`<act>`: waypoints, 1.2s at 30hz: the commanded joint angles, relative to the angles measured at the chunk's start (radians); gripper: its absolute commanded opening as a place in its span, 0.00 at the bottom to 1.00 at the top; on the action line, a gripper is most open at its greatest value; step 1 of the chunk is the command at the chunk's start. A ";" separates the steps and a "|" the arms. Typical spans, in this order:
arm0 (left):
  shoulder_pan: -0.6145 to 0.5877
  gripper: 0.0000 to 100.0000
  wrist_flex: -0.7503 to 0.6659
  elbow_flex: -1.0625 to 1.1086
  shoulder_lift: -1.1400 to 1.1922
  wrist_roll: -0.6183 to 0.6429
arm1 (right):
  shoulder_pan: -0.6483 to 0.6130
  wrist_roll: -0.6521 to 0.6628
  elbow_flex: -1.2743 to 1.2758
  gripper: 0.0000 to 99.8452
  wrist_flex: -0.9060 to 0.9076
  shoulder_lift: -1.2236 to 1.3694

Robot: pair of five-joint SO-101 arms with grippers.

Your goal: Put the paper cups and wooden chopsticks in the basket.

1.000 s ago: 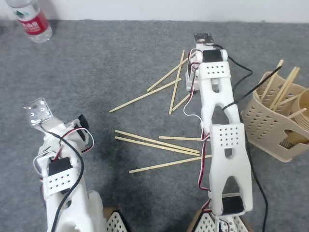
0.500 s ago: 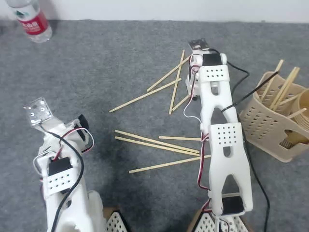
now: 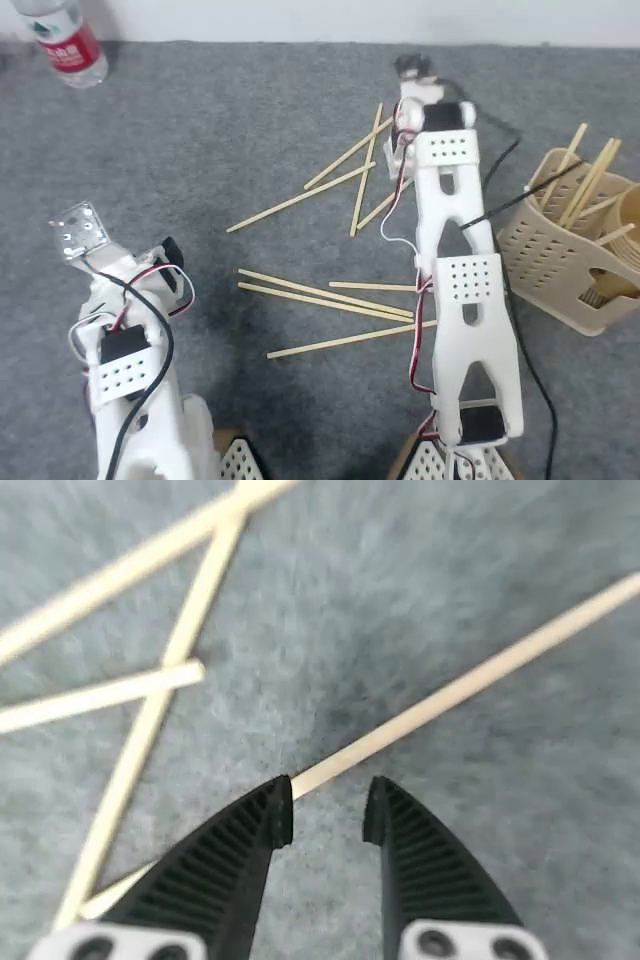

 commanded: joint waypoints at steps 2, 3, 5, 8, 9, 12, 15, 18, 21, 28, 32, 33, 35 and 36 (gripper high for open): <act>0.008 0.20 -0.023 -0.007 -0.017 0.003 | 0.005 0.061 -0.011 0.23 -0.012 0.008; 0.008 0.20 -0.023 -0.007 -0.017 0.003 | 0.007 0.074 -0.006 0.24 -0.010 0.010; 0.008 0.20 -0.023 -0.007 -0.017 0.003 | 0.008 0.115 -0.005 0.23 0.007 0.019; 0.008 0.20 -0.023 -0.007 -0.017 0.003 | 0.005 0.187 -0.005 0.22 0.051 0.021; 0.008 0.20 -0.023 -0.007 -0.017 0.003 | 0.005 0.206 -0.005 0.22 0.068 0.021; 0.008 0.20 -0.023 -0.007 -0.017 0.003 | 0.010 0.258 -0.005 0.18 0.124 0.016; 0.008 0.20 -0.023 -0.007 -0.017 0.003 | 0.010 0.328 -0.005 0.09 0.170 0.015; 0.008 0.20 -0.023 -0.007 -0.017 0.003 | 0.025 0.307 -0.017 0.10 0.170 0.004; 0.008 0.20 -0.023 -0.007 -0.017 0.003 | 0.028 0.245 -0.063 0.16 0.168 -0.045; 0.008 0.20 -0.023 -0.008 -0.017 0.003 | 0.004 0.216 -0.192 0.15 0.044 -0.041; 0.008 0.20 -0.023 -0.008 -0.017 0.003 | -0.010 0.221 -0.189 0.01 -0.079 0.045; 0.008 0.20 -0.023 -0.008 -0.017 0.003 | -0.012 0.222 -0.189 0.00 -0.101 0.070; 0.008 0.20 -0.023 -0.008 -0.017 0.003 | -0.012 0.224 -0.190 0.02 -0.133 0.116; 0.008 0.20 -0.023 -0.008 -0.017 0.003 | -0.012 0.224 -0.190 0.01 -0.145 0.134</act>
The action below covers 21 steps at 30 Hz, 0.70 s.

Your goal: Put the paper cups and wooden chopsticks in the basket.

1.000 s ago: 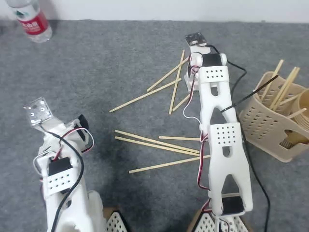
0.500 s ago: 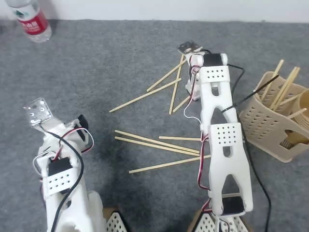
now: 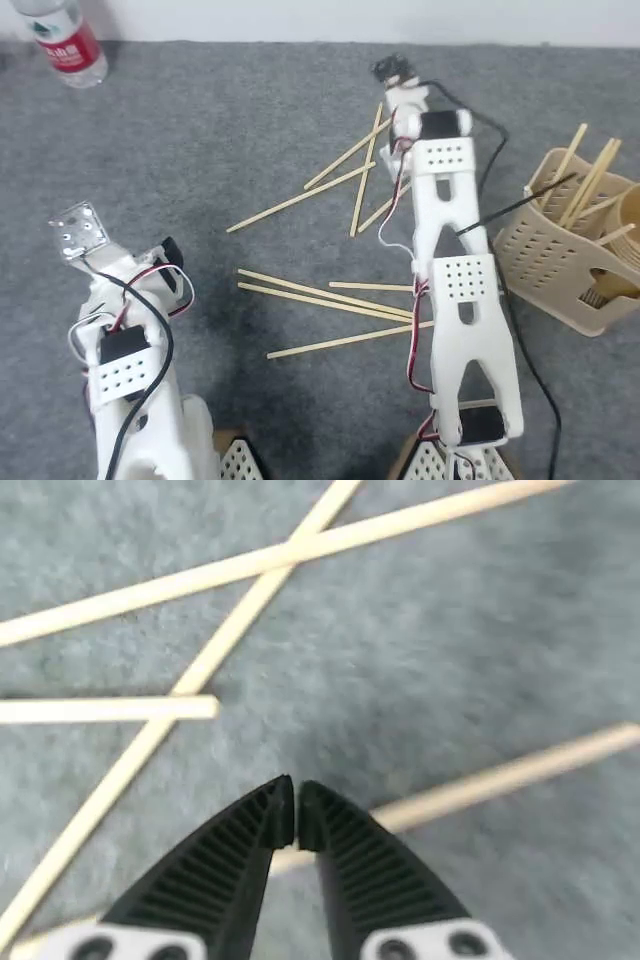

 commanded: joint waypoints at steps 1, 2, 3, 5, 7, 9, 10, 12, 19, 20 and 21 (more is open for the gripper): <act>0.008 0.20 -0.023 -0.008 -0.017 0.003 | 0.001 -0.003 -0.046 0.00 -0.058 0.024; 0.009 0.20 -0.023 -0.008 -0.017 0.003 | 0.002 0.011 -0.051 0.01 -0.056 0.035; 0.009 0.20 -0.023 -0.008 -0.017 0.003 | 0.004 0.032 -0.049 0.01 -0.050 0.038; 0.009 0.20 -0.023 -0.008 -0.017 0.003 | 0.005 0.077 -0.046 0.01 0.001 0.038; 0.009 0.20 -0.023 -0.010 -0.017 0.003 | 0.005 0.120 -0.052 0.01 0.087 0.038; 0.009 0.20 -0.023 -0.010 -0.017 0.003 | 0.005 0.173 -0.054 0.01 0.186 0.035; 0.009 0.20 -0.023 -0.010 -0.017 0.003 | 0.005 0.199 -0.054 0.01 0.239 0.028; 0.009 0.20 -0.023 -0.010 -0.017 0.003 | 0.015 0.215 -0.041 0.01 0.272 0.010; 0.009 0.20 -0.023 -0.008 -0.017 0.003 | 0.097 0.199 0.101 0.01 0.269 -0.179; 0.009 0.20 -0.023 -0.008 -0.017 0.003 | 0.097 0.201 0.149 0.01 0.269 -0.222; 0.009 0.20 -0.023 -0.008 -0.017 0.003 | 0.097 0.201 0.198 0.01 0.266 -0.266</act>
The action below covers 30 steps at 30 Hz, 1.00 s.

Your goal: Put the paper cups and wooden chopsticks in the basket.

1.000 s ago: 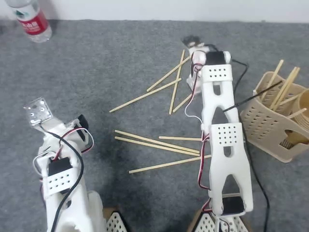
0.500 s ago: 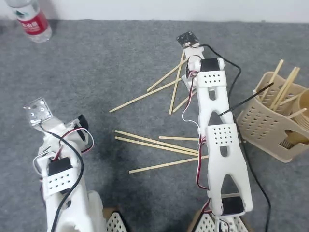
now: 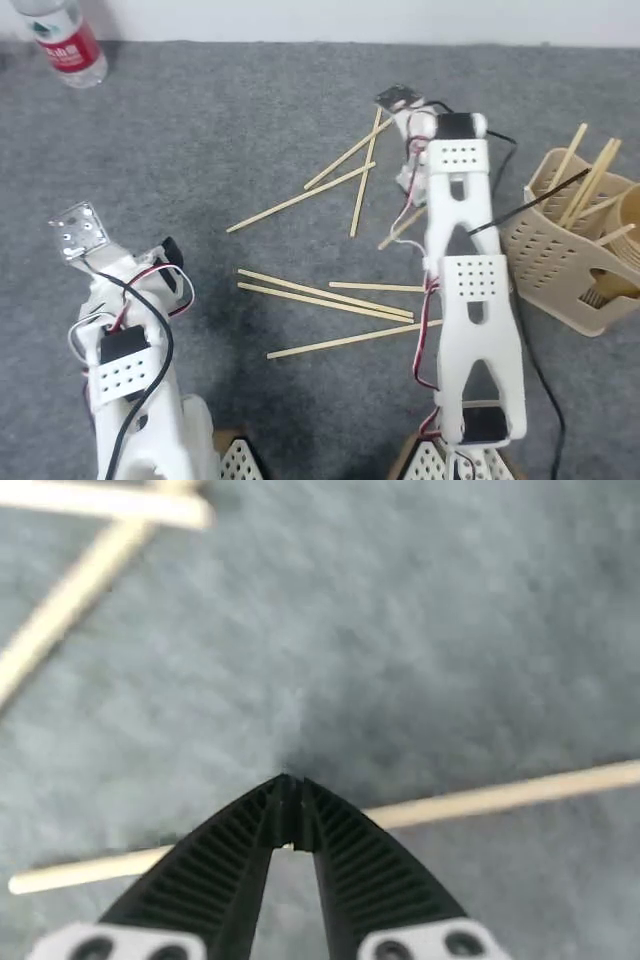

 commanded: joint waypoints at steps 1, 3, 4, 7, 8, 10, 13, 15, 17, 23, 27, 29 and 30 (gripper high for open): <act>0.009 0.20 -0.023 -0.008 -0.017 0.003 | 0.013 0.012 0.126 0.01 0.041 -0.216; 0.009 0.20 -0.023 -0.008 -0.017 0.003 | 0.008 0.012 0.195 0.02 0.038 -0.302; 0.009 0.20 -0.023 -0.008 -0.017 0.003 | 0.008 0.014 0.224 0.05 0.038 -0.338; 0.009 0.20 -0.023 -0.008 -0.017 0.003 | 0.008 0.006 0.325 0.18 0.038 -0.429; 0.009 0.20 -0.023 -0.008 -0.017 0.003 | 0.008 0.000 0.362 0.21 0.039 -0.450; 0.009 0.20 -0.023 -0.008 -0.017 0.003 | 0.008 -0.078 0.427 0.19 0.038 -0.473; 0.009 0.20 -0.023 -0.008 -0.017 0.003 | 0.008 -0.278 0.473 0.19 0.031 -0.452; 0.009 0.20 -0.023 -0.008 -0.017 0.003 | 0.007 -0.405 0.470 0.20 0.027 -0.412; 0.009 0.20 -0.020 -0.008 -0.017 0.003 | 0.007 -0.477 0.446 0.22 0.022 -0.372; 0.008 0.20 -0.020 -0.008 -0.017 0.003 | -0.012 -0.534 0.270 0.22 0.022 -0.278; 0.008 0.20 -0.021 -0.008 -0.017 0.003 | -0.058 -0.534 0.192 0.22 0.012 -0.199; 0.008 0.20 -0.021 -0.008 -0.017 0.003 | -0.068 -0.532 0.161 0.22 -0.008 -0.150; 0.008 0.20 -0.021 -0.008 -0.017 0.003 | -0.070 -0.532 0.149 0.22 -0.021 -0.125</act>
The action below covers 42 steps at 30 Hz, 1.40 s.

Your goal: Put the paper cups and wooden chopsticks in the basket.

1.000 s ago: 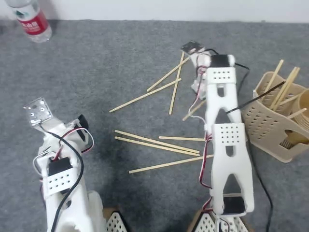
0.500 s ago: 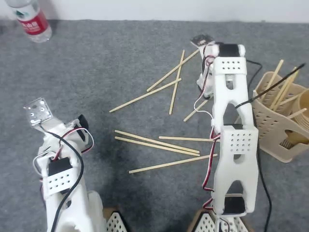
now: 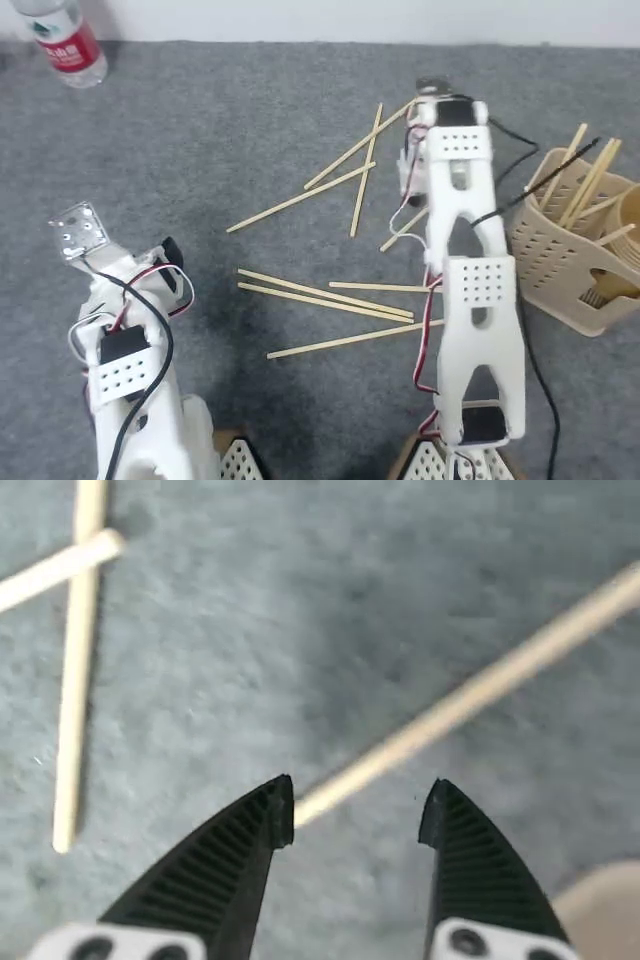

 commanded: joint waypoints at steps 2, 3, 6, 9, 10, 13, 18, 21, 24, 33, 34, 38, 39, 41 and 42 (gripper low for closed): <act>0.008 0.20 -0.021 -0.008 -0.017 0.003 | -0.018 -0.009 -0.103 0.22 -0.027 0.061; 0.008 0.20 -0.021 -0.008 -0.017 0.003 | -0.018 -0.009 -0.115 0.22 -0.030 0.082; 0.008 0.20 -0.020 -0.008 -0.017 0.003 | -0.010 -0.009 -0.150 0.22 -0.016 0.117; 0.008 0.20 -0.020 -0.008 -0.017 0.003 | -0.002 0.008 -0.169 0.22 0.024 0.125; 0.008 0.20 -0.020 -0.008 -0.017 0.003 | -0.001 0.029 -0.169 0.22 0.039 0.125; 0.008 0.20 -0.018 -0.008 -0.017 0.003 | 0.013 0.101 -0.126 0.15 0.045 0.124; 0.008 0.20 -0.018 -0.008 -0.017 0.003 | 0.015 0.229 -0.023 0.04 0.045 0.085; 0.008 0.20 -0.018 -0.008 -0.017 0.003 | 0.015 0.276 0.058 0.01 0.045 0.053; 0.008 0.20 -0.018 -0.008 -0.017 0.003 | 0.015 0.305 0.107 0.01 0.045 0.027; 0.008 0.20 -0.021 -0.008 -0.017 0.003 | 0.005 0.307 0.123 0.01 0.050 -0.232; 0.008 0.20 -0.021 -0.008 -0.017 0.003 | 0.008 0.307 0.124 0.01 0.050 -0.295; 0.008 0.20 -0.021 -0.008 -0.017 0.003 | 0.019 0.308 0.201 0.01 0.047 -0.582; 0.008 0.20 -0.021 -0.008 -0.017 0.003 | 0.021 0.308 0.227 0.01 0.047 -0.657; 0.008 0.20 -0.021 -0.008 -0.017 0.003 | 0.022 0.310 0.273 0.01 0.045 -0.805; 0.008 0.20 -0.021 -0.008 -0.017 0.003 | 0.024 0.310 0.288 0.01 0.044 -0.877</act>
